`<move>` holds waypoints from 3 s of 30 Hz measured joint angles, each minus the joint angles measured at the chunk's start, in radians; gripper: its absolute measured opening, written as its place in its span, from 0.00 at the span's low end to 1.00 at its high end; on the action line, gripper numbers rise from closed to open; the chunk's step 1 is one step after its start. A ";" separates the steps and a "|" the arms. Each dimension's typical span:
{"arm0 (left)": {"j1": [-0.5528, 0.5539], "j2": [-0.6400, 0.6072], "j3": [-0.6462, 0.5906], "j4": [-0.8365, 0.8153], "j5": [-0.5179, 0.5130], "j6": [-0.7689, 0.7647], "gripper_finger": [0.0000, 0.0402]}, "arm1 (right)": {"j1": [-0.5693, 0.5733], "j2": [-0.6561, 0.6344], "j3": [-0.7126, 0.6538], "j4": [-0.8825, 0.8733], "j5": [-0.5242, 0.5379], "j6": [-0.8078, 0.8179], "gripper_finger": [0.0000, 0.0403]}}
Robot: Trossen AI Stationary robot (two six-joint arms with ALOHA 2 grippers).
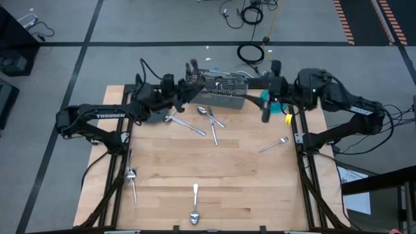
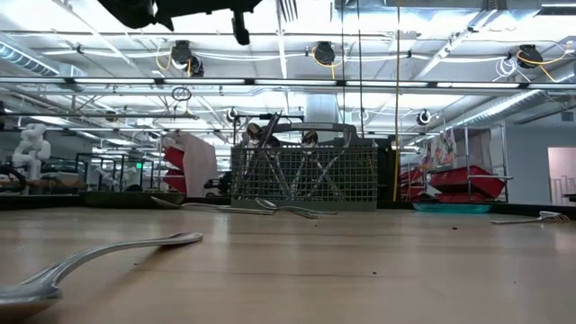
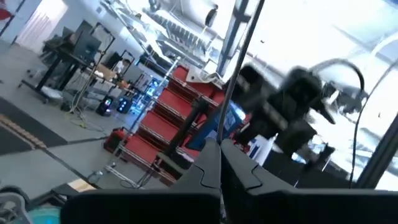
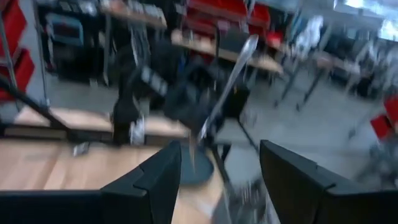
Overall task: Sort silverware
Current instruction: Put the fork into the silverware basket
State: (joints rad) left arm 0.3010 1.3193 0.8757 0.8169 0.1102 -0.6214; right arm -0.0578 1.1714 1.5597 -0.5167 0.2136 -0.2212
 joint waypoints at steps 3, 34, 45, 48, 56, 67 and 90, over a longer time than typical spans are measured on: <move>-0.032 0.000 0.000 0.000 -0.016 0.079 0.00 | -0.036 0.047 0.000 0.127 -0.068 -0.025 0.50; -0.056 -0.001 0.000 -0.084 -0.027 0.243 0.00 | -0.166 0.331 0.000 0.428 -0.250 0.129 0.45; -0.057 -0.001 0.000 -0.082 -0.028 0.269 0.00 | -0.198 0.365 0.000 0.432 -0.353 0.156 0.34; -0.057 -0.001 0.000 -0.078 -0.032 0.270 0.00 | -0.198 0.382 0.000 0.431 -0.352 0.129 0.29; -0.056 -0.002 0.000 -0.081 -0.036 0.298 0.00 | -0.195 0.373 0.000 0.432 -0.343 0.056 0.01; -0.053 -0.003 0.001 -0.090 0.033 0.338 0.08 | -0.187 0.360 0.000 0.362 -0.171 -0.084 0.00; 0.259 -0.001 0.000 -0.174 0.327 -0.153 0.16 | -0.007 0.360 -0.005 0.282 0.664 -1.640 0.00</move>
State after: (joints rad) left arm 0.5605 1.3182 0.8761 0.6428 0.4375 -0.7746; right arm -0.0647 1.5318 1.5549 -0.2344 0.8780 -1.8612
